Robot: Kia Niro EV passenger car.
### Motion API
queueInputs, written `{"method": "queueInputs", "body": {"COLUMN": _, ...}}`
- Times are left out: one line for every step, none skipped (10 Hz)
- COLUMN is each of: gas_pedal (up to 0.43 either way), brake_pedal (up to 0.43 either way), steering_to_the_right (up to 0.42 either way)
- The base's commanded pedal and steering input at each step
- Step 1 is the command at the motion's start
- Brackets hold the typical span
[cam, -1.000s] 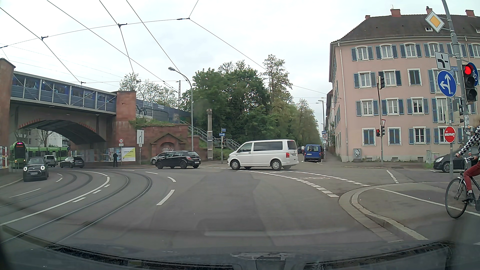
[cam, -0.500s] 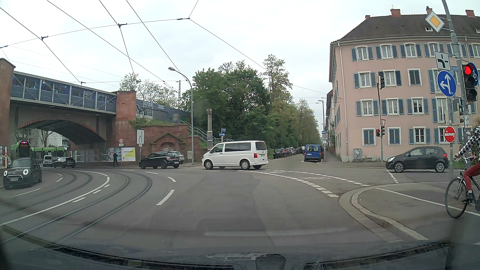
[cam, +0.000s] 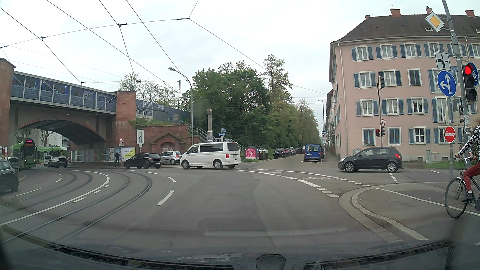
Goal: Follow the waypoints while adhering to traffic rules and regulations
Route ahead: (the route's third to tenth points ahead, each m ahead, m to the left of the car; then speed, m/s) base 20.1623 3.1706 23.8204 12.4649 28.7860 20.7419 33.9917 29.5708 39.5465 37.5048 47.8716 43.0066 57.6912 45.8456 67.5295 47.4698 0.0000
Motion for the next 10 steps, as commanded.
{"method": "queueInputs", "body": {"gas_pedal": 0.000, "brake_pedal": 0.244, "steering_to_the_right": -0.008}}
{"method": "queueInputs", "body": {"gas_pedal": 0.000, "brake_pedal": 0.244, "steering_to_the_right": -0.008}}
{"method": "queueInputs", "body": {"gas_pedal": 0.000, "brake_pedal": 0.244, "steering_to_the_right": -0.008}}
{"method": "queueInputs", "body": {"gas_pedal": 0.000, "brake_pedal": 0.244, "steering_to_the_right": -0.008}}
{"method": "queueInputs", "body": {"gas_pedal": 0.000, "brake_pedal": 0.244, "steering_to_the_right": -0.008}}
{"method": "queueInputs", "body": {"gas_pedal": 0.000, "brake_pedal": 0.244, "steering_to_the_right": -0.008}}
{"method": "queueInputs", "body": {"gas_pedal": 0.000, "brake_pedal": 0.244, "steering_to_the_right": -0.008}}
{"method": "queueInputs", "body": {"gas_pedal": 0.000, "brake_pedal": 0.238, "steering_to_the_right": -0.008}}
{"method": "queueInputs", "body": {"gas_pedal": 0.000, "brake_pedal": 0.232, "steering_to_the_right": -0.008}}
{"method": "queueInputs", "body": {"gas_pedal": 0.000, "brake_pedal": 0.244, "steering_to_the_right": -0.008}}
